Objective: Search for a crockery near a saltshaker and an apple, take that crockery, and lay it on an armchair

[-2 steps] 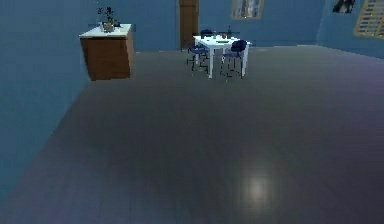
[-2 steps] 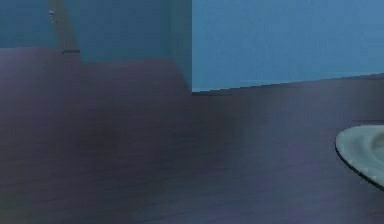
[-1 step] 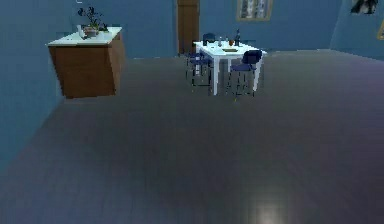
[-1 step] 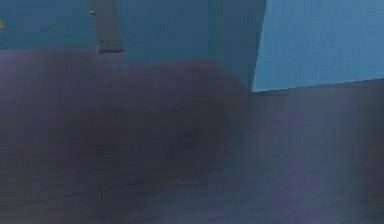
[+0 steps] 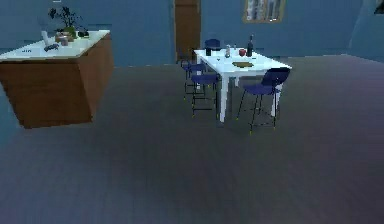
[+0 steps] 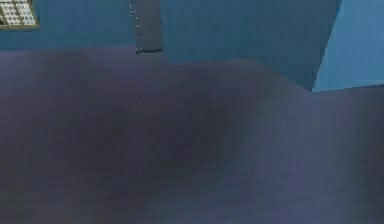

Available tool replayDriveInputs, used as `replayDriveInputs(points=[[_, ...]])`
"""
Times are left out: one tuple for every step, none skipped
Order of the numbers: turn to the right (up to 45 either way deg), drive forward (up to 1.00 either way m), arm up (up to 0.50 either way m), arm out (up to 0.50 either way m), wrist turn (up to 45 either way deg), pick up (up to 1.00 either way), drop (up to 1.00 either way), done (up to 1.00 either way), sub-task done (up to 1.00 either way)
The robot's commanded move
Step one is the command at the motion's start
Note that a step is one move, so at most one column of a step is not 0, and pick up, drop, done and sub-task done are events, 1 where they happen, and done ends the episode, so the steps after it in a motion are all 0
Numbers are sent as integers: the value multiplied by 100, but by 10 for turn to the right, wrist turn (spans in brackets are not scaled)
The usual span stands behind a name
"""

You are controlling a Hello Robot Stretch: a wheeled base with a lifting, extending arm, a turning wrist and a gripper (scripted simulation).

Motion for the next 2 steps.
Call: replayDriveInputs(points=[[0,100,0,0,0,0,0,0,0],[0,95,0,0,0,0,0,0,0]])
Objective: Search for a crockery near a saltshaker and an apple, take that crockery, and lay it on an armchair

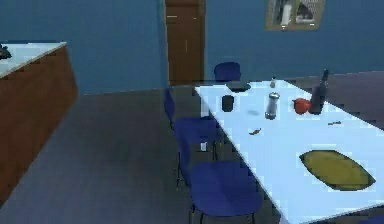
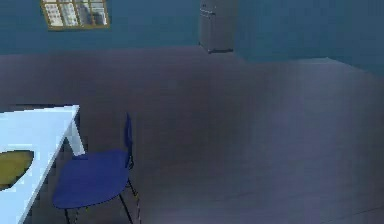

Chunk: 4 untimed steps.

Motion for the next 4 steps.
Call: replayDriveInputs(points=[[450,0,0,0,0,0,0,0,0],[450,0,0,0,0,0,0,0,0],[270,0,0,0,0,0,0,0,0],[30,0,0,0,0,0,0,0,0]])
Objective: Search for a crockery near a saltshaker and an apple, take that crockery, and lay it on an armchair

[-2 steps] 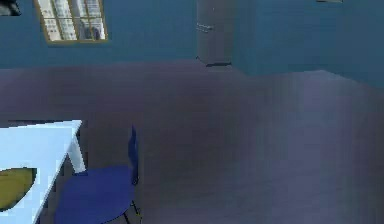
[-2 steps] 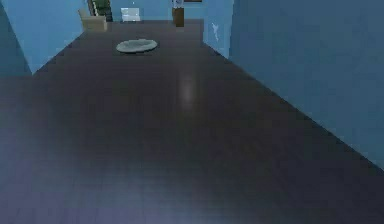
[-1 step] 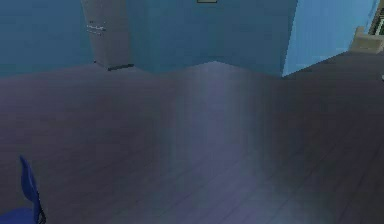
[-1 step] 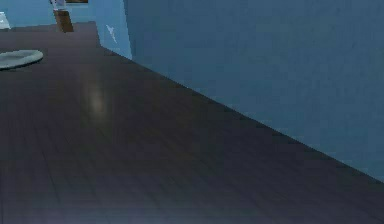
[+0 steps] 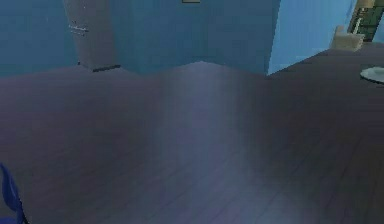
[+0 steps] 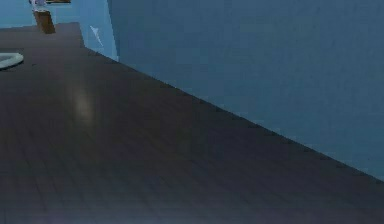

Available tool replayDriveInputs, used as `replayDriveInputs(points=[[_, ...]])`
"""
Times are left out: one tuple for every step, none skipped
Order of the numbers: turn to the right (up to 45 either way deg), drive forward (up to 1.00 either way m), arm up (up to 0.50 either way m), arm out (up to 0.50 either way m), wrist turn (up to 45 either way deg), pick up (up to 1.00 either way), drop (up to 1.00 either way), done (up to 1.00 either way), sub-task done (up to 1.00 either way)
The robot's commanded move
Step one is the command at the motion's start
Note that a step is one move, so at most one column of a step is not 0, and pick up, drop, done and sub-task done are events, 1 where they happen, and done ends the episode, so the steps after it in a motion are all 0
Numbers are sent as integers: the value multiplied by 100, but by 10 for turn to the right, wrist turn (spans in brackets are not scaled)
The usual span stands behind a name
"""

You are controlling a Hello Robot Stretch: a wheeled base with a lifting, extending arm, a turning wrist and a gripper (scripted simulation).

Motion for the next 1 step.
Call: replayDriveInputs(points=[[0,80,0,0,0,0,0,0,0]])
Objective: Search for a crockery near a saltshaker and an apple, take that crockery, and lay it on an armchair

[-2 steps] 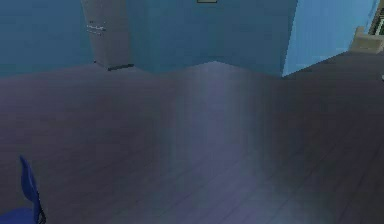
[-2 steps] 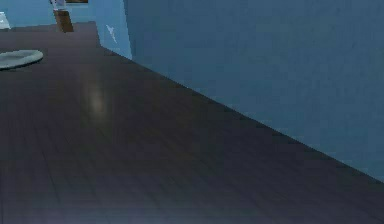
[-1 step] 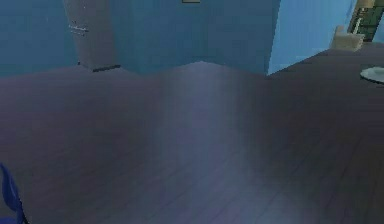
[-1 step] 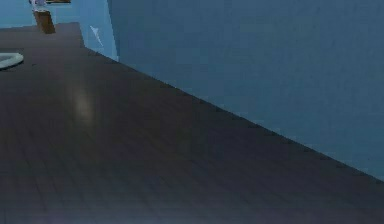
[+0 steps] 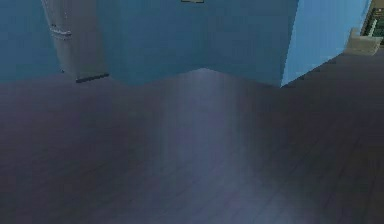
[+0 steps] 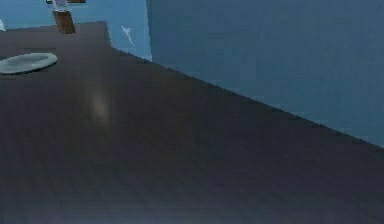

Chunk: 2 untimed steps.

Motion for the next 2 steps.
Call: replayDriveInputs(points=[[-420,0,0,0,0,0,0,0,0],[0,65,0,0,0,0,0,0,0]])
